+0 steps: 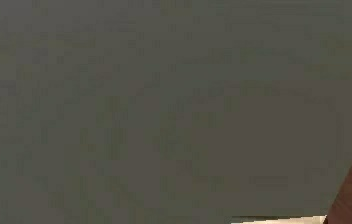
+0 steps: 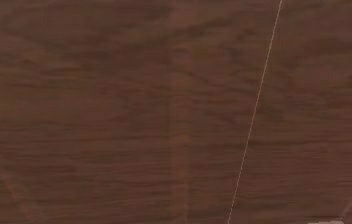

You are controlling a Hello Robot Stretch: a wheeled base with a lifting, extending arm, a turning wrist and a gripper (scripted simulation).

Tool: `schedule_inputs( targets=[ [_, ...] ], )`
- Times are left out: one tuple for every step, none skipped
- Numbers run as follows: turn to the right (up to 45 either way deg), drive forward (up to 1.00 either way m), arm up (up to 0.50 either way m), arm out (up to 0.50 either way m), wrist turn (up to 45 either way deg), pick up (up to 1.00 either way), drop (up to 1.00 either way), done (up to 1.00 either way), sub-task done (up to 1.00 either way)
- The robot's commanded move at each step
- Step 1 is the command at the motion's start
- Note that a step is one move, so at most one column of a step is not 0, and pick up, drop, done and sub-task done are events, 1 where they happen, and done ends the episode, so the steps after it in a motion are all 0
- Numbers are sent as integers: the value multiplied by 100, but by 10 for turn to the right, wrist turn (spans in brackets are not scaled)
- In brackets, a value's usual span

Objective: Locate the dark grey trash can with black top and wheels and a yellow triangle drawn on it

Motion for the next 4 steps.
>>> schedule_inputs(
  targets=[
    [0,15,0,0,0,0,0,0,0],
    [90,0,0,0,0,0,0,0,0],
    [0,55,0,0,0,0,0,0,0],
    [450,0,0,0,0,0,0,0,0]
  ],
)
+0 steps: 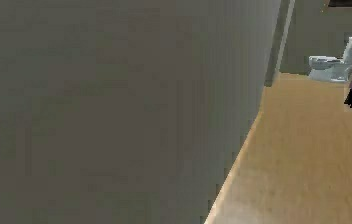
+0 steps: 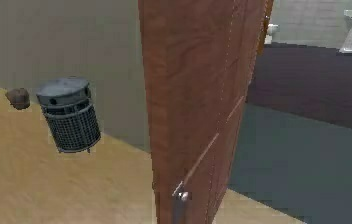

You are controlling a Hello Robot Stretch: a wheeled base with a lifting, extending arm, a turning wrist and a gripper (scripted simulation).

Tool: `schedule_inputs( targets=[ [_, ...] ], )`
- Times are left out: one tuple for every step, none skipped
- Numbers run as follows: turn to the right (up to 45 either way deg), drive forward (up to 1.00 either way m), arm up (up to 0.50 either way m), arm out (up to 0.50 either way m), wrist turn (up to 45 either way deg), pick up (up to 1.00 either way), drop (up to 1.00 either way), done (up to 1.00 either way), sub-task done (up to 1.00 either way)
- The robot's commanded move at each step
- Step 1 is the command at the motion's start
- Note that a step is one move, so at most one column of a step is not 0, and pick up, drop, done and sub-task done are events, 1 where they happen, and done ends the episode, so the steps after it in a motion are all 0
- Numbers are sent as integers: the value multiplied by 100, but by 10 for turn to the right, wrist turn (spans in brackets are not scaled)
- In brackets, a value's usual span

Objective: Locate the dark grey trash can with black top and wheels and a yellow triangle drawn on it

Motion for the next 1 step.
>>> schedule_inputs(
  targets=[
    [270,0,0,0,0,0,0,0,0]
  ],
)
